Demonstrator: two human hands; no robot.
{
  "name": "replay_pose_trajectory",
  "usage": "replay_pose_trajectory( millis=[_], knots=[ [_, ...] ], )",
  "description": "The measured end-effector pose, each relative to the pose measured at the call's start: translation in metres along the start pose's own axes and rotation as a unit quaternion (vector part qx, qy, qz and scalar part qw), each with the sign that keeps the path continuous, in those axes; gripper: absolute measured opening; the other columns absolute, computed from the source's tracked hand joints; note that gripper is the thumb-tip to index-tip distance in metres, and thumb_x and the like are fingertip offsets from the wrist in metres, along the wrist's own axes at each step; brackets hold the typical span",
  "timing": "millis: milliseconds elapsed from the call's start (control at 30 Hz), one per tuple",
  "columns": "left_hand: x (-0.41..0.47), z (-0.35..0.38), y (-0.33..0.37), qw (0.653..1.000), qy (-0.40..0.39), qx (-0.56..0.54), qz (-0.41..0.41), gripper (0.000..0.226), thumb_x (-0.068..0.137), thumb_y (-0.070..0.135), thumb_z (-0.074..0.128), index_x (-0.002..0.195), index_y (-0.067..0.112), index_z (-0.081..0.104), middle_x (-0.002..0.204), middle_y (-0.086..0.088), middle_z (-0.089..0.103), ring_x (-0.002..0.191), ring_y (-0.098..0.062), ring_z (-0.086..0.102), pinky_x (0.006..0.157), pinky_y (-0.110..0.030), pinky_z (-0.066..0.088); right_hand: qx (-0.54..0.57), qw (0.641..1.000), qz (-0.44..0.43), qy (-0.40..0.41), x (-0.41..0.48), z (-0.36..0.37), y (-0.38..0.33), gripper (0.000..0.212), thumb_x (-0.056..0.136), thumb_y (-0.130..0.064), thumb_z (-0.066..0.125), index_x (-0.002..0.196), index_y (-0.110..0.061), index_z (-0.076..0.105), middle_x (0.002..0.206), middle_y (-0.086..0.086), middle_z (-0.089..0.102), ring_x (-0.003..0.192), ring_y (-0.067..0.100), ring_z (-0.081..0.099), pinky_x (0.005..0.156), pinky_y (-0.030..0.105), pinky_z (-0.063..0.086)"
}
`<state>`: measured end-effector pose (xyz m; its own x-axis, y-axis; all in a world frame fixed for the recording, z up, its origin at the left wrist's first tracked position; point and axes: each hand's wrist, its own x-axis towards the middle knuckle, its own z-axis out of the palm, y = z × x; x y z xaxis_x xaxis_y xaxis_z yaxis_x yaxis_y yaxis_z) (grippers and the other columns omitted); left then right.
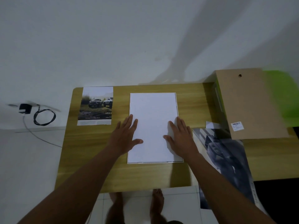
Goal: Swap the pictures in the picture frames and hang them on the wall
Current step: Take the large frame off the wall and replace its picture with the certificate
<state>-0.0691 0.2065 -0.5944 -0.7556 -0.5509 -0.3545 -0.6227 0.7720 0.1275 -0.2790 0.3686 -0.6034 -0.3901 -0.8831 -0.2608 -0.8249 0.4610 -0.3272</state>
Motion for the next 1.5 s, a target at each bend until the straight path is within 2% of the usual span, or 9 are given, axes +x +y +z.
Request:
replay_pose_trajectory(
  millis=[400,600,733,900,1000,1100,1233,1400,1500],
  knots=[
    [-0.003,0.007,-0.003,0.999,0.026,-0.012,0.035,0.099,0.082,0.079,0.031,0.155,0.017,0.007,0.16,-0.012,-0.009,0.149,-0.028,-0.008,0.119,-0.052,0.004,0.035,0.998,0.018,-0.046,-0.012,-0.002,0.002,0.077,0.099,-0.049,0.047,0.157,-0.016,0.01,0.165,0.009,-0.006,0.152,0.023,-0.001,0.121,0.048,0.016],
    [-0.004,-0.004,-0.003,0.999,0.041,0.001,0.018,0.097,0.08,0.082,0.021,0.154,0.02,0.018,0.161,-0.013,0.004,0.148,-0.033,0.008,0.115,-0.056,0.015,0.057,0.997,0.044,-0.02,-0.014,-0.024,-0.01,0.071,0.1,-0.047,0.046,0.156,-0.015,0.016,0.165,0.011,0.005,0.151,0.027,0.006,0.121,0.043,0.017],
    [0.001,-0.037,0.027,0.996,0.06,-0.072,-0.013,0.082,0.09,0.07,0.005,0.154,0.02,0.013,0.162,-0.006,0.008,0.149,-0.027,0.007,0.119,-0.049,0.017,0.066,0.997,0.045,0.012,-0.018,-0.064,-0.005,0.065,0.101,-0.035,0.048,0.156,-0.014,0.02,0.163,0.011,0.014,0.15,0.027,0.015,0.117,0.039,0.023],
    [0.021,-0.089,0.104,0.979,0.113,-0.166,0.008,0.068,0.097,0.058,0.026,0.152,0.018,0.027,0.155,-0.004,0.033,0.144,-0.022,0.027,0.117,-0.039,0.024,0.073,0.994,0.031,0.069,-0.023,-0.124,0.032,0.056,0.1,-0.032,0.049,0.15,-0.011,0.035,0.154,0.011,0.035,0.14,0.028,0.037,0.108,0.037,0.038],
    [0.037,-0.115,0.16,0.969,0.126,-0.211,0.016,0.061,0.098,0.052,0.038,0.147,0.016,0.038,0.149,-0.005,0.043,0.139,-0.022,0.036,0.113,-0.034,0.027,0.059,0.992,0.031,0.105,-0.028,-0.158,0.07,0.044,0.098,-0.031,0.053,0.135,-0.009,0.051,0.135,0.012,0.052,0.121,0.03,0.052,0.092,0.037,0.047],
    [0.062,-0.133,0.211,0.955,0.135,-0.263,0.014,0.053,0.095,0.048,0.05,0.137,0.016,0.052,0.136,-0.007,0.056,0.126,-0.023,0.051,0.107,-0.037,0.039,0.04,0.99,0.049,0.13,-0.03,-0.19,0.114,0.035,0.098,-0.028,0.052,0.127,-0.008,0.055,0.125,0.011,0.056,0.109,0.03,0.056,0.079,0.035,0.046],
    [0.091,-0.143,0.265,0.935,0.115,-0.337,0.002,0.046,0.091,0.038,0.06,0.132,0.017,0.055,0.125,-0.007,0.062,0.113,-0.02,0.059,0.096,-0.034,0.048,0.036,0.985,0.097,0.138,-0.026,-0.214,0.177,0.04,0.097,-0.029,0.053,0.131,-0.008,0.052,0.128,0.014,0.058,0.114,0.032,0.056,0.086,0.037,0.046],
    [0.122,-0.142,0.314,0.918,0.091,-0.383,-0.048,0.049,0.09,0.029,0.064,0.135,0.019,0.051,0.125,-0.004,0.062,0.093,-0.015,0.057,0.077,-0.024,0.041,0.053,0.974,0.185,0.118,-0.025,-0.225,0.25,0.052,0.093,-0.027,0.059,0.138,-0.006,0.045,0.134,0.019,0.052,0.122,0.037,0.05,0.095,0.042,0.047],
    [0.133,-0.134,0.33,0.916,0.071,-0.387,-0.076,0.051,0.089,0.026,0.066,0.136,0.016,0.049,0.125,-0.008,0.062,0.107,-0.025,0.06,0.084,-0.029,0.047,0.046,0.967,0.237,0.08,-0.026,-0.222,0.279,0.054,0.089,-0.026,0.062,0.136,-0.005,0.043,0.13,0.022,0.049,0.12,0.041,0.049,0.094,0.043,0.045]
  ],
)
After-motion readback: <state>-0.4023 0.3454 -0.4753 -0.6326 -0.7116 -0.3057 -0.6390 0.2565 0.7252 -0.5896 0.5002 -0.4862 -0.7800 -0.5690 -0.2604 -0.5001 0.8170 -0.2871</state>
